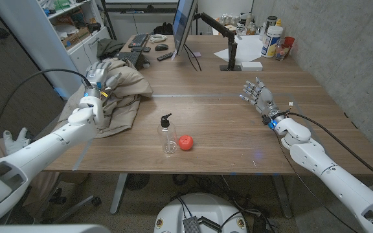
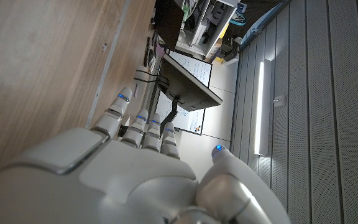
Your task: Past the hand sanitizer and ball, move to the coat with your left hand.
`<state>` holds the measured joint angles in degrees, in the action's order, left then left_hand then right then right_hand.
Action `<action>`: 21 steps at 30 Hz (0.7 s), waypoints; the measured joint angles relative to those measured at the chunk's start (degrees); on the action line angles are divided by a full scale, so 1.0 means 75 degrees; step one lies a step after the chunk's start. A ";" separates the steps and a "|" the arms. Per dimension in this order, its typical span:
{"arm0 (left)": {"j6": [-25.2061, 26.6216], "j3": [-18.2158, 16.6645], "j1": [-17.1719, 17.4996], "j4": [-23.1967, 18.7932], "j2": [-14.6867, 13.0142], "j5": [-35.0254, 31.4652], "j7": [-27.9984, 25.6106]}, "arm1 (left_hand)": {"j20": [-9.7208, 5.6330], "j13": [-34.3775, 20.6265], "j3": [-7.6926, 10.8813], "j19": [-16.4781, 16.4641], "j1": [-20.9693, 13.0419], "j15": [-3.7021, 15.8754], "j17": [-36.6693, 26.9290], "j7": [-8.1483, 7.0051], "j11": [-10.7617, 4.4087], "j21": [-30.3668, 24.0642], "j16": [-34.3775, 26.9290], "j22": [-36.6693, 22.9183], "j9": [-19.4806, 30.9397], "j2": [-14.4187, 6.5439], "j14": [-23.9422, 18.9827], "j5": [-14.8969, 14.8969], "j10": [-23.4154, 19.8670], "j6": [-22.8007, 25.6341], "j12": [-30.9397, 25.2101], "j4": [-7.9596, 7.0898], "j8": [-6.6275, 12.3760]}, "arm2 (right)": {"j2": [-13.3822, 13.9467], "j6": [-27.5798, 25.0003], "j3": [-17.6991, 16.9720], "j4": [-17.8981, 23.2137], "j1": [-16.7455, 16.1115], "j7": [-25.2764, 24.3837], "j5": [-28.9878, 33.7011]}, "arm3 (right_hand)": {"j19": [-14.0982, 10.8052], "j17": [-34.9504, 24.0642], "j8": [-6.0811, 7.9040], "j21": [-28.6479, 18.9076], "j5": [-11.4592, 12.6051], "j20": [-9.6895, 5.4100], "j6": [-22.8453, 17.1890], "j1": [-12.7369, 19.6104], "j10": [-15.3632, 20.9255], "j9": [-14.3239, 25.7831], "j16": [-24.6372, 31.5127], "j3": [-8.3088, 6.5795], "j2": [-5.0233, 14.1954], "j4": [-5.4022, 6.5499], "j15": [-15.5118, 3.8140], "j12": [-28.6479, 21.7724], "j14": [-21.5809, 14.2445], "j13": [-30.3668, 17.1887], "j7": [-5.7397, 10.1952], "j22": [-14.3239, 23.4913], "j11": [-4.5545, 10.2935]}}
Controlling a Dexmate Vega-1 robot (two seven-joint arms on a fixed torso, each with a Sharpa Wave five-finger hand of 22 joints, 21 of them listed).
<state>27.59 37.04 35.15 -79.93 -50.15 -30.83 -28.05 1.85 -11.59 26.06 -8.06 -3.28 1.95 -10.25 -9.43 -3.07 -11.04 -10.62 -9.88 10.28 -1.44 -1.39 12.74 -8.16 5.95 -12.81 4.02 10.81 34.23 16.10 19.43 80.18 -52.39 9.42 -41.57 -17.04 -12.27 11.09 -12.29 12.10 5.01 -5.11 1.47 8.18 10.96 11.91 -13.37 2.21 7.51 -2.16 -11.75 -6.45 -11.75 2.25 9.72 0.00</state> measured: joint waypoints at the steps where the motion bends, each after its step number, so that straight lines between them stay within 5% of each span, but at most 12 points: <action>1: 0.0000 0.0004 -0.0005 0.0008 0.0005 0.0000 0.0000 | 0.0000 0.0000 0.0000 0.0000 0.0000 0.0000 0.0000 0.0000 0.0000 0.0000 0.0000 0.0000 0.0000 0.0000 0.0000 0.0000 0.0000 0.0000 0.0000 0.0000 0.0000 | 0.0000 -0.0001 0.0000 0.0000 0.0000 0.0000 0.0001 | 0.0000 0.0000 0.0000 0.0017 0.0000 0.0000 0.0000 0.0000 0.0000 0.0000 0.0000 0.0000 0.0000 0.0000 0.0000 0.0000 0.0000 0.0000 0.0000 0.0000 0.0000; 21: -0.0090 0.0135 -0.0148 0.0260 0.0149 -0.0030 0.0029 | 0.0000 0.0000 -0.0030 0.0000 0.0000 0.0000 0.0000 0.0000 0.0000 0.0000 0.0000 0.0000 -0.0001 0.0000 0.0000 0.0054 0.0000 0.0000 0.0000 -0.0030 0.0000 | 0.0007 -0.0053 0.0042 -0.0029 0.0051 0.0044 0.0011 | 0.0000 0.0035 0.0000 0.0029 0.0000 0.0000 0.0000 0.0000 0.0000 0.0000 0.0000 -0.0001 0.0000 0.0000 0.0000 0.0000 0.0000 0.0000 0.0000 0.0000 0.0000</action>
<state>26.92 38.05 34.05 -77.98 -49.03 -31.06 -27.83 1.85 -11.59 25.83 -8.05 -3.28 1.95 -10.25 -9.43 -3.07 -11.04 -10.62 -9.88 10.27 -1.44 -1.39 13.15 -8.16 5.95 -12.81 3.80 10.81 34.28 15.70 19.74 79.96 -52.01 9.75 -41.48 -17.04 -12.01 11.09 -12.07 12.10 5.02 -5.11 1.47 8.18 10.96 11.91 -13.37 2.21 7.51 -2.15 -11.75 -6.45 -11.74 2.25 9.72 0.00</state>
